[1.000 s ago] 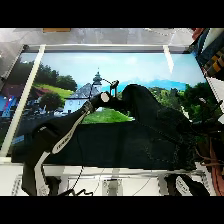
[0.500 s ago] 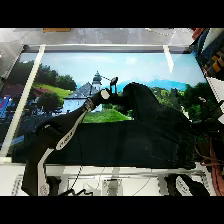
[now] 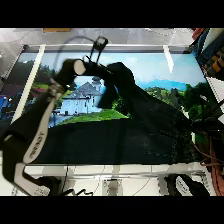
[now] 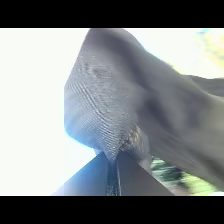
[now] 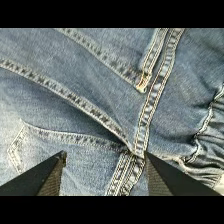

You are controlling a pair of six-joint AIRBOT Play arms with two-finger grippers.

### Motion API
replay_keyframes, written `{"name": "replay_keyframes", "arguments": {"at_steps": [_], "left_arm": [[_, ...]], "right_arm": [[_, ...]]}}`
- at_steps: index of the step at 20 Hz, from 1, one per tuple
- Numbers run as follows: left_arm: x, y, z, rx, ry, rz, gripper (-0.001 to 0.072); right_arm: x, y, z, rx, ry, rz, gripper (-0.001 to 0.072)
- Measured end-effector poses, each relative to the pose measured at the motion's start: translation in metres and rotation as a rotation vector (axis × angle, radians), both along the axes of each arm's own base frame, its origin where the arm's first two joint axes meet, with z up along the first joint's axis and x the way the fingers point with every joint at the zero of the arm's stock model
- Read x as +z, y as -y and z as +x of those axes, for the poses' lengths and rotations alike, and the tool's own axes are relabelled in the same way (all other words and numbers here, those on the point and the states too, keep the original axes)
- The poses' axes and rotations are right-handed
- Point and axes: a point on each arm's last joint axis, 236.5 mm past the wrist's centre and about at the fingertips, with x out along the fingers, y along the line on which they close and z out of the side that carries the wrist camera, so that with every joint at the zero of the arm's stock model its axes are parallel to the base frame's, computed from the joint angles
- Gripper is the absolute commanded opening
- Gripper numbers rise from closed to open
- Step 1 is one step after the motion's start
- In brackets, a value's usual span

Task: Fold the clothes and pants, and hang the long-sleeved shirts on hangers.

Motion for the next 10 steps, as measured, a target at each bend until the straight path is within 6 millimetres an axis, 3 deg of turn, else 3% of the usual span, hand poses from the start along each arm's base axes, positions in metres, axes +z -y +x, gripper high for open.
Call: {"name": "replay_keyframes", "arguments": {"at_steps": [4,6,8,9,10], "left_arm": [[0.064,-0.032,-0.012,-0.141,0.283,0.295,0.0023],[0.067,-0.038,-0.021,-0.188,0.303,0.381,0.0023],[0.050,-0.046,-0.035,-0.240,0.235,0.459,0.0029],[0.032,-0.052,-0.045,-0.272,0.164,0.499,0.0135],[0.013,-0.056,-0.055,-0.301,0.093,0.533,0.0361]], "right_arm": [[0.001,0.003,0.006,-0.008,0.024,-0.010,0.0558],[0.002,0.003,0.006,-0.009,0.027,-0.011,0.0558],[0.002,0.003,0.007,-0.009,0.028,-0.011,0.0558],[0.002,0.003,0.007,-0.009,0.028,-0.011,0.0558],[0.002,0.003,0.007,-0.009,0.028,-0.011,0.0558]]}}
